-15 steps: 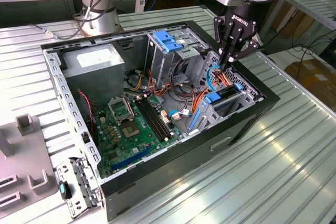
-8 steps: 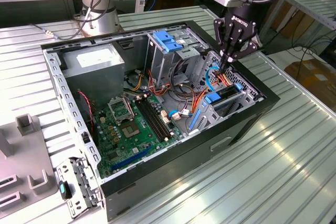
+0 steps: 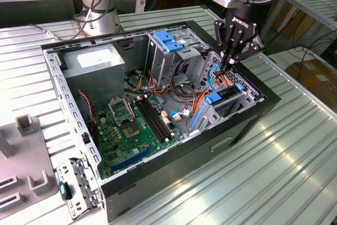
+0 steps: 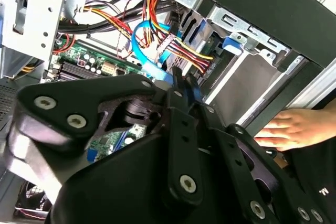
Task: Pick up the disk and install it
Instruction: 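Insert the second disk wire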
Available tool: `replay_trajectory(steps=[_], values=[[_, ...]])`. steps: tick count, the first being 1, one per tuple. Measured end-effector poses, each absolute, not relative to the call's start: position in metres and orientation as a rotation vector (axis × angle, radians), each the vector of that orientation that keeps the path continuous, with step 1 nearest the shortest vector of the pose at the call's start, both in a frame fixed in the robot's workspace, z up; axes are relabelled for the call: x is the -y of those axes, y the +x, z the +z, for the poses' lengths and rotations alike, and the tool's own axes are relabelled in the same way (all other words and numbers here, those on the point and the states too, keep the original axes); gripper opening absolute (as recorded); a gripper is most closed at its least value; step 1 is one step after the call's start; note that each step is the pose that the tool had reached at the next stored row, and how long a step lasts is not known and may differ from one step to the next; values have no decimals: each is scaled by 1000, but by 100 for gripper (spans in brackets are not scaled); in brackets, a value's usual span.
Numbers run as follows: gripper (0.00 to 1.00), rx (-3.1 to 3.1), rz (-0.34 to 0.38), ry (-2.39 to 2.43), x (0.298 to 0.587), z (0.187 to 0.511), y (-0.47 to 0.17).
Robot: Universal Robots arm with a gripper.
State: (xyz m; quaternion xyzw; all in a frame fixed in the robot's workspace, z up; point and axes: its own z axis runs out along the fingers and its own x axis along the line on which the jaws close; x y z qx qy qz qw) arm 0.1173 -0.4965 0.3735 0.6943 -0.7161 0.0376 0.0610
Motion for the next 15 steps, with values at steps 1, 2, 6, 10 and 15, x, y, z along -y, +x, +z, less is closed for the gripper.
replay_trajectory(steps=[1,2,6,10,15], values=[[16,2166,114,2100,497,373,117],[16,2166,114,2100,497,373,117],[16,2166,115,2101,500,372,117],[16,2174,128,2111,504,371,116],[16,2184,138,2126,507,369,111]])
